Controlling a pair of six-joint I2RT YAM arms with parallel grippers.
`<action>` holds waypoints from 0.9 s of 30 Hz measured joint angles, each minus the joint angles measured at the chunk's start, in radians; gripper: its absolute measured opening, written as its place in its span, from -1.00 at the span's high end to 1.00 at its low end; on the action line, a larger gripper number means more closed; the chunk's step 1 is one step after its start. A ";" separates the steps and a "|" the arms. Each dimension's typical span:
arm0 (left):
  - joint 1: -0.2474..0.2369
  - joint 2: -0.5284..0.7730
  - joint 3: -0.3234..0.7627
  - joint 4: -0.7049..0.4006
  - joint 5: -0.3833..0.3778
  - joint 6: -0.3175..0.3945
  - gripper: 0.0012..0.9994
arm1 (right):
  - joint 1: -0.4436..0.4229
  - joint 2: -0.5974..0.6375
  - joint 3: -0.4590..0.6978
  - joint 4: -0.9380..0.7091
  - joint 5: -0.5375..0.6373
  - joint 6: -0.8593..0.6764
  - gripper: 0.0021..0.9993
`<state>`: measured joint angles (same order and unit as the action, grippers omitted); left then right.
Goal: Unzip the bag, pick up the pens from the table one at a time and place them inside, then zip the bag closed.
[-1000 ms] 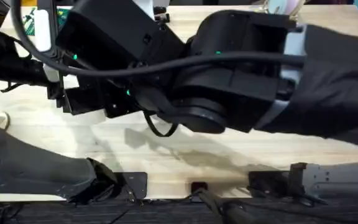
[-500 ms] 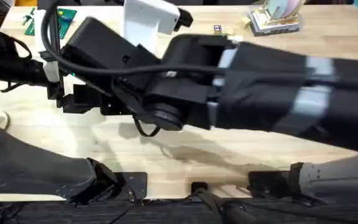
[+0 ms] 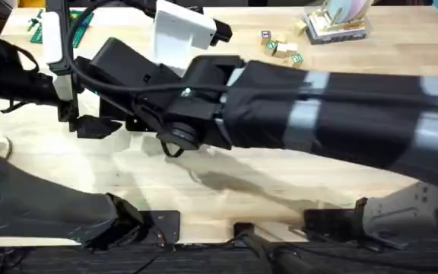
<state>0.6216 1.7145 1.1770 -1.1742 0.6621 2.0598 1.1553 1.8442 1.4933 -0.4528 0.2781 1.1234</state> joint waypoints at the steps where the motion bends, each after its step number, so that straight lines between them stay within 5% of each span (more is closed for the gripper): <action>1: 0.000 0.000 0.000 0.000 0.000 0.000 -0.99 | -0.002 0.010 0.000 0.010 0.006 0.001 -1.00; 18: 0.000 0.000 0.000 -0.005 0.000 0.000 -0.99 | -0.048 0.146 0.000 0.217 0.021 0.021 -0.99; 23: 0.000 0.000 0.000 -0.007 0.000 0.000 -0.99 | -0.061 0.173 0.000 0.221 0.021 0.050 -0.73; 27: 0.000 0.000 0.000 -0.007 0.000 0.000 -0.99 | -0.064 0.174 0.000 0.221 0.021 0.059 -0.31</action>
<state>0.6216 1.7145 1.1770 -1.1812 0.6622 2.0598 1.0918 2.0182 1.4929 -0.2319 0.2993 1.1826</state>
